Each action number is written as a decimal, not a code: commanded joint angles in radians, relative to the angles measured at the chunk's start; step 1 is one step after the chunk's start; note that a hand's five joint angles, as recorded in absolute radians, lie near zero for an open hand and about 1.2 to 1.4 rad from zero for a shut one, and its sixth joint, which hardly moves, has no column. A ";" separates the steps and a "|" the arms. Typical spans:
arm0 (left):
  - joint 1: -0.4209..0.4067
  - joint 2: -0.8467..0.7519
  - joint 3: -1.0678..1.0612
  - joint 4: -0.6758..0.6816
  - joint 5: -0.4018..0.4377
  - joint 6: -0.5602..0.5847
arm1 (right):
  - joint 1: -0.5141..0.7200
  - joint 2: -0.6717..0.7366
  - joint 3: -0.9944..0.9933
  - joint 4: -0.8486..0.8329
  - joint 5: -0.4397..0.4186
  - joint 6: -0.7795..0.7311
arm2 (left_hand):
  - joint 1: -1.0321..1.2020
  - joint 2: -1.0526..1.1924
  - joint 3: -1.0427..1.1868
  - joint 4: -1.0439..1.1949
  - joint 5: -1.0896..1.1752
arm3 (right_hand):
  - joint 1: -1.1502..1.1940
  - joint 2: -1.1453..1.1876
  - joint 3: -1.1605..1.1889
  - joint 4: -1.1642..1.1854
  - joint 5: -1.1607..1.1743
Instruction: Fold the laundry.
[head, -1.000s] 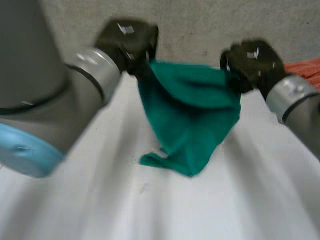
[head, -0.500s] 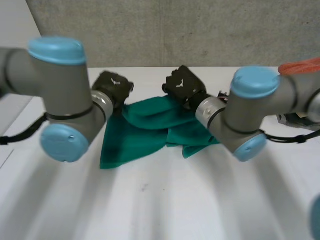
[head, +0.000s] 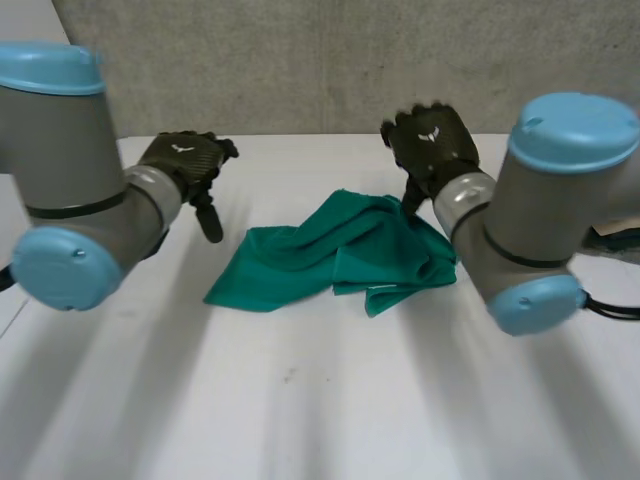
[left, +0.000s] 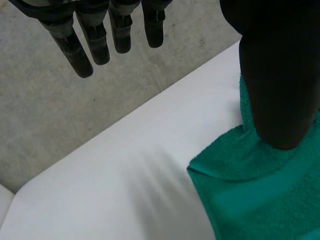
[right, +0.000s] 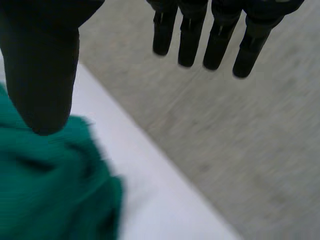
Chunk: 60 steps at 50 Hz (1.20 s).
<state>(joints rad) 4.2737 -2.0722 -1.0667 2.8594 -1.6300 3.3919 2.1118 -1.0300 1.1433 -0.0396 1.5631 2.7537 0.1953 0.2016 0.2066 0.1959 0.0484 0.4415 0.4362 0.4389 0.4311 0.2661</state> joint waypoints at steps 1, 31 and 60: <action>0.063 0.064 -0.130 0.003 0.088 -0.034 | -0.019 0.017 0.038 0.244 -0.116 0.118 | -0.021 -0.027 -0.032 -0.021 -0.048 | 0.252 0.258 0.255 0.263 0.253; 0.123 0.087 -0.274 0.018 0.128 -0.112 | 0.079 0.341 -0.139 -0.152 0.038 0.127 | -0.021 -0.027 -0.032 -0.021 -0.048 | 0.955 0.960 0.957 0.965 0.956; -0.029 -0.342 0.159 -0.028 -0.004 -0.215 | 0.010 -0.466 -0.163 0.155 -0.324 0.348 | -0.021 -0.027 -0.032 -0.021 -0.048 | 0.955 0.960 0.957 0.965 0.956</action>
<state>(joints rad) 4.2816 -2.3548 -0.9660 2.8540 -1.5644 3.1980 2.1501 -1.4154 0.9962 0.1004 1.2691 3.0261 0.1953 0.2016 0.2065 0.1959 0.0485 1.1317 1.1773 1.1833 1.1918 0.9893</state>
